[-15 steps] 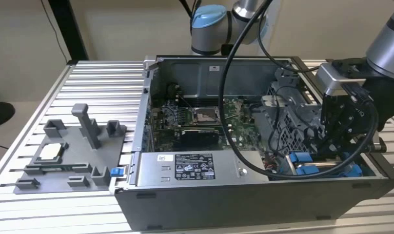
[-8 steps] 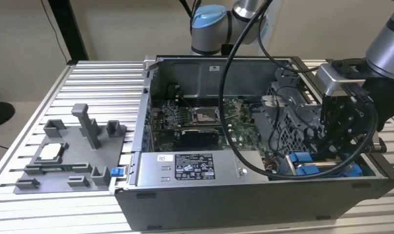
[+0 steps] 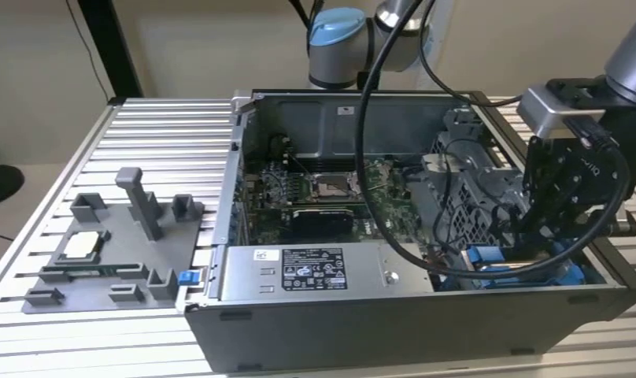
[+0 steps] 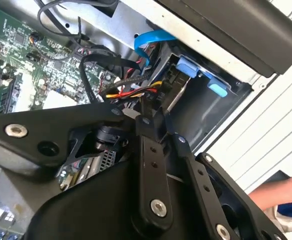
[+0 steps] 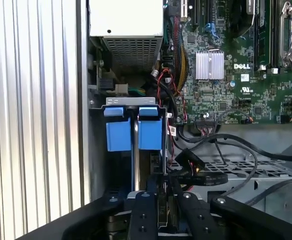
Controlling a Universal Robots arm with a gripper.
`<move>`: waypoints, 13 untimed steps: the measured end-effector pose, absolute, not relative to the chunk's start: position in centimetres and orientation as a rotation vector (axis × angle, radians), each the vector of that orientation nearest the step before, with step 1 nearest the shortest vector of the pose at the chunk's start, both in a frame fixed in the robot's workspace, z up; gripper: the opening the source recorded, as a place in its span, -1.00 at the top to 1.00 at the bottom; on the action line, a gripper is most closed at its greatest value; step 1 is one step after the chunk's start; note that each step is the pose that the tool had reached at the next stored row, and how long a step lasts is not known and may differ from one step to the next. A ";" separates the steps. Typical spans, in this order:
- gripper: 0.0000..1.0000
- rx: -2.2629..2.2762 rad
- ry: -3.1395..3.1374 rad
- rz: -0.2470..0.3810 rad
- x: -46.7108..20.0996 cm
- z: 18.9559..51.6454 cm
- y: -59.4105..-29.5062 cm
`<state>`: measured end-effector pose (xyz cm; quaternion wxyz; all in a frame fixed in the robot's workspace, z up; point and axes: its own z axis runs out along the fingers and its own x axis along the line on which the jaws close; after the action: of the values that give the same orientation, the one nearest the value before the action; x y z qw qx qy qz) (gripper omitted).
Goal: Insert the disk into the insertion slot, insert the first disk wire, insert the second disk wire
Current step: 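Insert the second disk wire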
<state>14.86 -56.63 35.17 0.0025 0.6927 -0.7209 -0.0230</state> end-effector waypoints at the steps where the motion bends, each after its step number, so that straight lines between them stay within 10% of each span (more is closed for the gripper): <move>1: -1.00 2.173 -2.261 -0.072 14.9 35.2 -56.6; 13: -1.00 2.172 -2.260 -0.073 14.9 36.8 -56.6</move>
<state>14.86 -56.63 36.78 0.0030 0.6926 -0.7209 -0.0232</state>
